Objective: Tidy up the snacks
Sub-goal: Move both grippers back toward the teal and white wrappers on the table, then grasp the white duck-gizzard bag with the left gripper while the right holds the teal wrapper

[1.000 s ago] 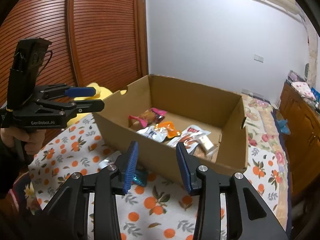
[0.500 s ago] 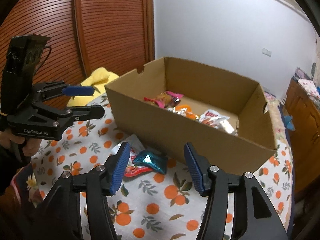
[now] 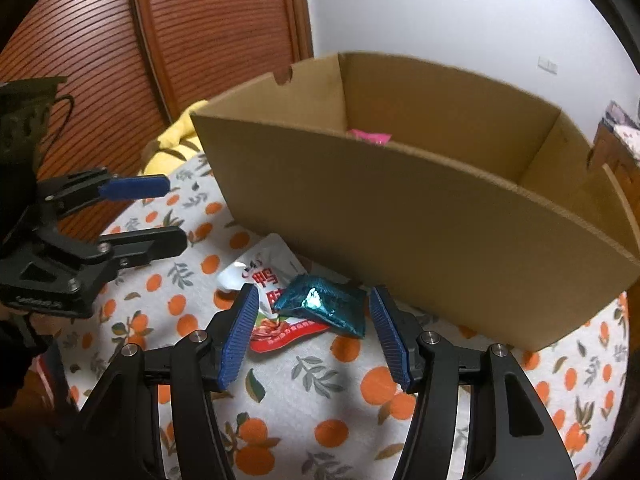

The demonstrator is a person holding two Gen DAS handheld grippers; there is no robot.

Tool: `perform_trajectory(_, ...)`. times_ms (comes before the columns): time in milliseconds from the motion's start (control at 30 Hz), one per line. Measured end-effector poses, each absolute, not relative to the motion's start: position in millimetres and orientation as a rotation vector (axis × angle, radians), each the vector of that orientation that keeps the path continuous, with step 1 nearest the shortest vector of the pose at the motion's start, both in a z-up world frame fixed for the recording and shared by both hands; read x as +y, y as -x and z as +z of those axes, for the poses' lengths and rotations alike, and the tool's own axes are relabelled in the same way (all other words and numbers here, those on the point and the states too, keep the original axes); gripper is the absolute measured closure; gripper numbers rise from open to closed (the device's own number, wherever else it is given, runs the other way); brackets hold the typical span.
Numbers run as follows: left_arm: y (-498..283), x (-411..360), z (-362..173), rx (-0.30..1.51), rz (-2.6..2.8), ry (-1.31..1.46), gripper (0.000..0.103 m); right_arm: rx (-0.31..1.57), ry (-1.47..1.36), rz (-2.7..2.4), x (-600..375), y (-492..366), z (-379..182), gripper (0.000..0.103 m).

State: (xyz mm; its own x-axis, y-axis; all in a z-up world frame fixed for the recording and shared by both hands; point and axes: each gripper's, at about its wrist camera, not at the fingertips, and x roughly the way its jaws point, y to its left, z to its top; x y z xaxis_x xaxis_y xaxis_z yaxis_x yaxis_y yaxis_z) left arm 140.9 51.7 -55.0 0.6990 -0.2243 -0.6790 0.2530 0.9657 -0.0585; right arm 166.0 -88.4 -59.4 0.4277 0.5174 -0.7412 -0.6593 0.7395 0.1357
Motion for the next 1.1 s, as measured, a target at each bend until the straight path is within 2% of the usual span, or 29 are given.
perform_trajectory(667, -143.7, 53.7, -65.9, 0.769, -0.266, -0.015, 0.032, 0.949, 0.176, 0.701, -82.6, -191.9, -89.0, 0.044)
perform_trajectory(767, -143.9, 50.5, -68.4, 0.776, -0.27, -0.014, 0.032, 0.939, 0.207, 0.7, -81.9, -187.0, -89.7, 0.05)
perform_trajectory(833, -144.6, 47.6, -69.9, 0.781, -0.273, -0.016, 0.032, 0.932, 0.214, 0.702, -82.3, -183.4, -90.0, 0.062)
perform_trajectory(900, -145.2, 43.5, -71.1, 0.785, -0.282, -0.017, 0.032, 0.929, 0.214, 0.711, -83.3, -180.3, -89.1, 0.067)
perform_trajectory(1100, -150.7, 27.6, -77.8, 0.813, -0.312, -0.031, 0.032, 0.891, 0.216, 0.717, -93.2, -168.3, -84.2, 0.069)
